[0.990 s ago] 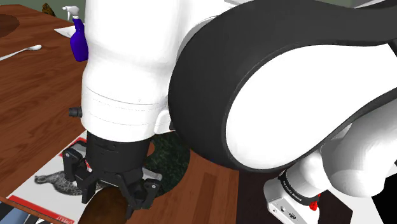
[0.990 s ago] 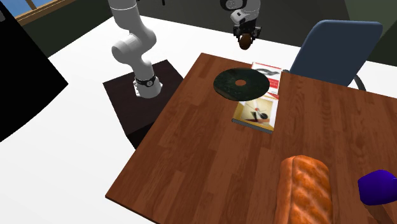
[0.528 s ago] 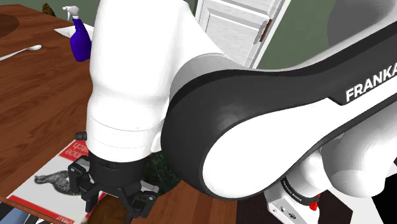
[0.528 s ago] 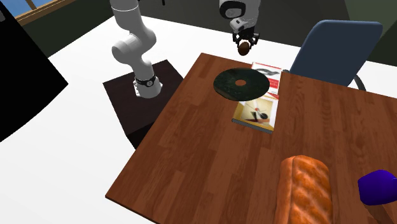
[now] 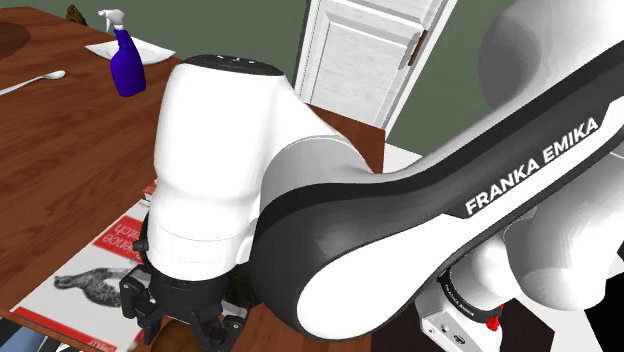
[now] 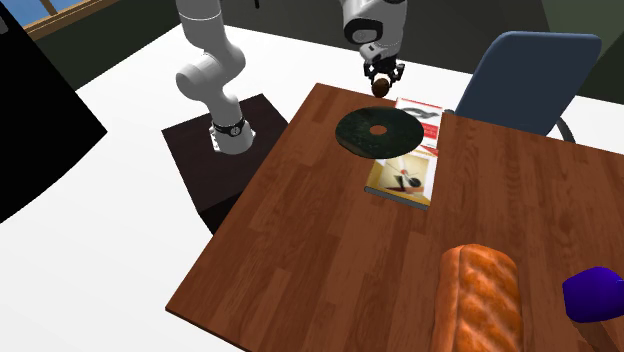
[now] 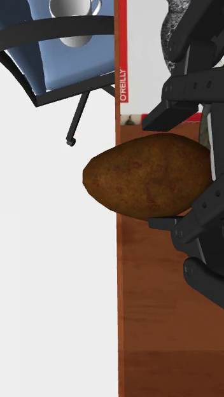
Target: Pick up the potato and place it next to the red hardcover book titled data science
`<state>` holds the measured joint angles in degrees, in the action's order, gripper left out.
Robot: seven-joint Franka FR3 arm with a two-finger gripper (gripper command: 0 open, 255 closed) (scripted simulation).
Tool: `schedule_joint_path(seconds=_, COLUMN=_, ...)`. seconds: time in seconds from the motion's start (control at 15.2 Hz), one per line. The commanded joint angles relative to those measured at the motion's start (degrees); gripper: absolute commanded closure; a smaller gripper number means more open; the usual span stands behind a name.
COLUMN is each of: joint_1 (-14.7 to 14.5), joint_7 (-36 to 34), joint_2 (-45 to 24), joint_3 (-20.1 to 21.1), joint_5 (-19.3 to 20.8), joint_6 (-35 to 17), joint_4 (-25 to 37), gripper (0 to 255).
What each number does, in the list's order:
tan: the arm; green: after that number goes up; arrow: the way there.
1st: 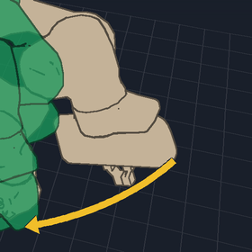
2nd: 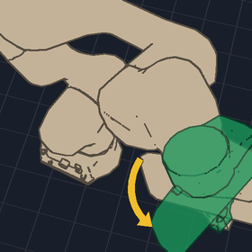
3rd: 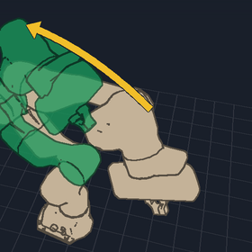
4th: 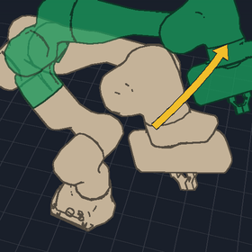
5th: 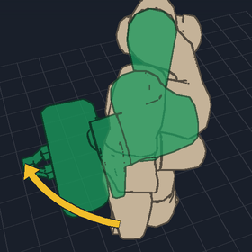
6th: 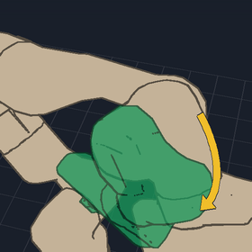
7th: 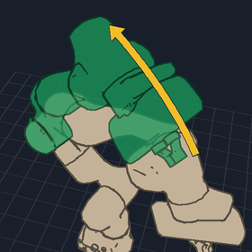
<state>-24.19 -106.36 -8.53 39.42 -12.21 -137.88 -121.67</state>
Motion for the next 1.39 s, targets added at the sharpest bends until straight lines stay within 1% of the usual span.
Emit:
schedule_joint_path(seconds=0.0, joint_1=-0.28, joint_7=-0.21, joint_2=-1.14, joint_3=-0.16, joint_5=0.69, joint_6=-1.56, joint_4=-0.56, gripper=255)
schedule_joint_path(seconds=0.4, joint_1=-1.28, joint_7=-0.94, joint_2=-4.83, joint_3=-0.99, joint_5=3.0, joint_6=-6.34, joint_4=-2.18, gripper=255)
schedule_joint_path(seconds=0.92, joint_1=-1.26, joint_7=-0.95, joint_2=-4.83, joint_3=-0.96, joint_5=3.01, joint_6=-6.34, joint_4=-2.18, gripper=255)
schedule_joint_path(seconds=0.99, joint_1=-1.3, joint_7=-1.01, joint_2=-4.88, joint_3=-0.98, joint_5=3.07, joint_6=-6.31, joint_4=-2.1, gripper=0)
schedule_joint_path(seconds=1.32, joint_1=-1.26, joint_7=-0.95, joint_2=-4.83, joint_3=-0.96, joint_5=3.01, joint_6=-6.34, joint_4=-2.18, gripper=0)
